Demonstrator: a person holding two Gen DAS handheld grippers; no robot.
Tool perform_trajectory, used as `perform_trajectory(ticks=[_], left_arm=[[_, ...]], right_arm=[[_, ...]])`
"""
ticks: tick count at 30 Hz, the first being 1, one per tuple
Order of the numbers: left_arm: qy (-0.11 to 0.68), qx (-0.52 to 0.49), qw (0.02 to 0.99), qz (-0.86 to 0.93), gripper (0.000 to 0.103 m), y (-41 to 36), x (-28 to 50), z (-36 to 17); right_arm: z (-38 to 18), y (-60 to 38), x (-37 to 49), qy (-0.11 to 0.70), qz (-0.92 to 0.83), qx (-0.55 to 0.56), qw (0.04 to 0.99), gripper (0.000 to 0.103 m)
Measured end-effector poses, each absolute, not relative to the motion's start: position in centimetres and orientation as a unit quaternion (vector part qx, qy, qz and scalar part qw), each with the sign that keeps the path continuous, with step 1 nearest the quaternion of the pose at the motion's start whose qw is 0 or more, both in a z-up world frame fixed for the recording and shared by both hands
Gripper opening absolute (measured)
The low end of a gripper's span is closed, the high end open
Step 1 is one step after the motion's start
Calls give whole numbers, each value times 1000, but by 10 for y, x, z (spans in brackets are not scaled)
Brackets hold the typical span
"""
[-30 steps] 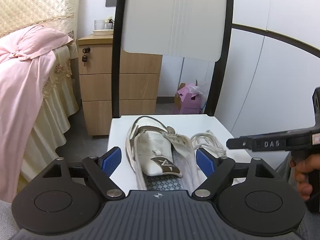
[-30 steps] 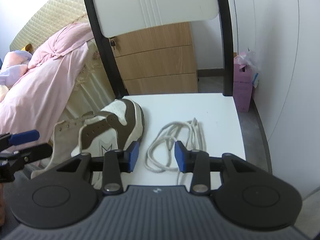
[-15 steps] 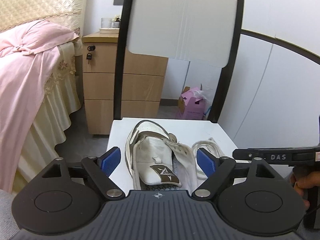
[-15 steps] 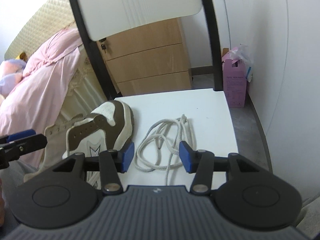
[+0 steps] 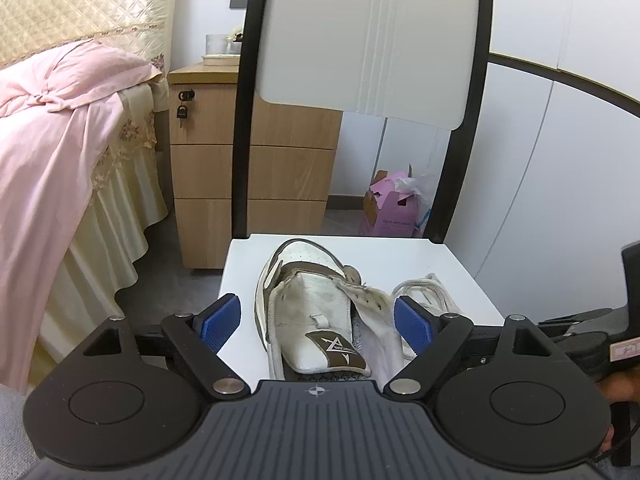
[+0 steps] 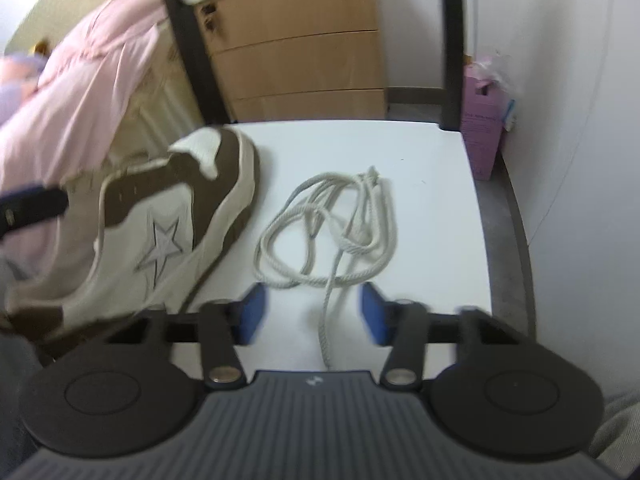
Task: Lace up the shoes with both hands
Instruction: 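Open the right gripper off the tongue and move toward the white shoelace, then grasp one end of the white shoelace with the right gripper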
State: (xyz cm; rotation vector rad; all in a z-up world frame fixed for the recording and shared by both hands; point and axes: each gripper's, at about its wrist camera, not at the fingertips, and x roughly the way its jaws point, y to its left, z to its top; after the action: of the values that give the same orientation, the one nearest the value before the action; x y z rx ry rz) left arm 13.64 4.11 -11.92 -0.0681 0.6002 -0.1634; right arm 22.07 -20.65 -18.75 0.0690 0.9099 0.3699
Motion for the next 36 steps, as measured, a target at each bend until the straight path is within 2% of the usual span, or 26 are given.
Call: perform_trajectory(ticks=[3,5,8,10,20,26,30,32,33,34,35,36], left_arm=[[291,-32,952,-86,86,41,135,-119],[286,-38,953,-93,86,42,134,-117],[277,-50,954,-106,87,44,131,-115],[278,-55,952,-115,87,43,131,-115],[257,-35,946,-195,86,31,117,-111],[249,-30,939,-236,82,16,110,-114],[262,-31,936,-232,64,12,114,-118],[265,-32,936,-228,46,11,117,-120],[267,-33,937,-225,40,12,118,-121],[269,-36,936,-222,27,12,120,-122],[271,-39,936,-221,21,14,121,-123],[272,-42,936,-221,10,15,122,-123]], right_arm=[[-193,-203,222,447,172,19,877,34],[-198,-203,225,459,170,19,872,16],[-200,-203,226,461,179,28,869,6],[-193,-208,225,446,189,55,873,4],[-184,-258,223,358,270,386,806,4],[-181,-250,221,337,318,430,775,4],[-176,-240,220,333,353,445,753,4],[-175,-237,221,331,367,453,742,4],[-174,-236,221,330,369,454,740,4],[-173,-236,221,330,372,456,738,4],[-172,-235,222,330,375,457,736,4],[-172,-235,222,329,376,459,734,4]])
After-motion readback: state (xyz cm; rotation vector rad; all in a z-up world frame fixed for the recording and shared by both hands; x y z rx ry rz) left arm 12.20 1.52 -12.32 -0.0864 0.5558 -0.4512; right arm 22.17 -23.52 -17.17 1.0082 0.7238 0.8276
